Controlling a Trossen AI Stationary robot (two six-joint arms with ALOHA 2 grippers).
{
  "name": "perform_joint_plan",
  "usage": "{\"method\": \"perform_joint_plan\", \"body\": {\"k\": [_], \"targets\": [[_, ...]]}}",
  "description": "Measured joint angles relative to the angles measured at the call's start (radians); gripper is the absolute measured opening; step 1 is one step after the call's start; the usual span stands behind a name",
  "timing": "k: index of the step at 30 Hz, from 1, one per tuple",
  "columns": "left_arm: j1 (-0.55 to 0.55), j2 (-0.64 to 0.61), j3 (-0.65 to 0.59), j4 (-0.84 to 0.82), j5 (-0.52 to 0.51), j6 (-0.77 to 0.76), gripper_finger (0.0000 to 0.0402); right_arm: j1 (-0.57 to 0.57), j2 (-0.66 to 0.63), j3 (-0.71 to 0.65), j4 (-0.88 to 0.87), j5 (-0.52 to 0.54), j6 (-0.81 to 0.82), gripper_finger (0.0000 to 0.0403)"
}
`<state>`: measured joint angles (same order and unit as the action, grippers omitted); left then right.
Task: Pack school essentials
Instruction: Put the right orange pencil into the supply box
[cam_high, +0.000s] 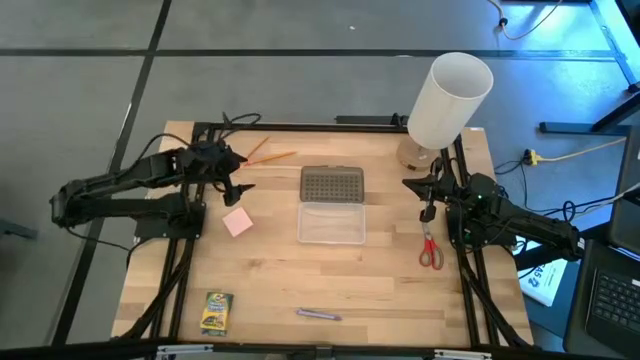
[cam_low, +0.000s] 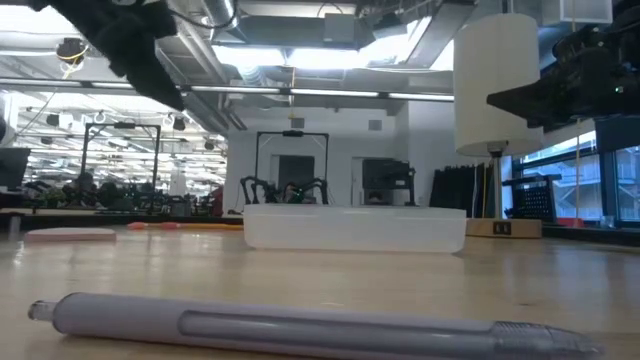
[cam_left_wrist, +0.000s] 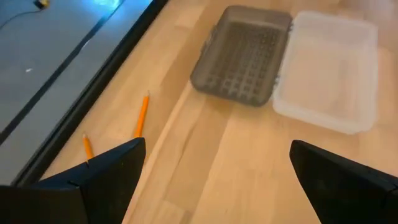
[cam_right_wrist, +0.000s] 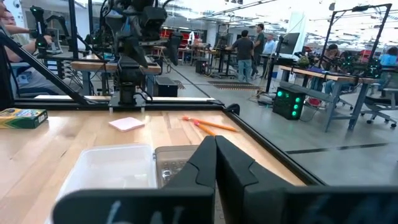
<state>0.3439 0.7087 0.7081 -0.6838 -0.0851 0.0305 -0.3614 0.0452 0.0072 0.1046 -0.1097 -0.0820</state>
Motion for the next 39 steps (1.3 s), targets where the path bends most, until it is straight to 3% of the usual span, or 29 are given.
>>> {"method": "perform_joint_plan", "body": {"k": [7,13,19,31,39], "targets": [[-0.037,0.167,0.108,-0.071,-0.056,-0.078,0.0394,0.000,0.000,0.000,0.004,-0.016,0.010,0.0005],[0.002,0.322,0.177,-0.138,-0.047,-0.177,0.0394,0.000,0.000,0.000,0.004,-0.016,0.036,0.0004],[0.093,0.433,0.210,-0.187,0.043,-0.169,0.0394,0.000,0.000,0.000,0.004,-0.016,0.036,0.0006],[0.285,0.625,0.240,-0.226,0.050,-0.073,0.0394,0.000,0.000,0.000,0.003,-0.016,0.078,0.0007],[0.330,0.685,0.240,-0.227,0.050,-0.073,0.0394,0.000,0.000,0.000,0.003,-0.016,0.079,0.0007]]}}
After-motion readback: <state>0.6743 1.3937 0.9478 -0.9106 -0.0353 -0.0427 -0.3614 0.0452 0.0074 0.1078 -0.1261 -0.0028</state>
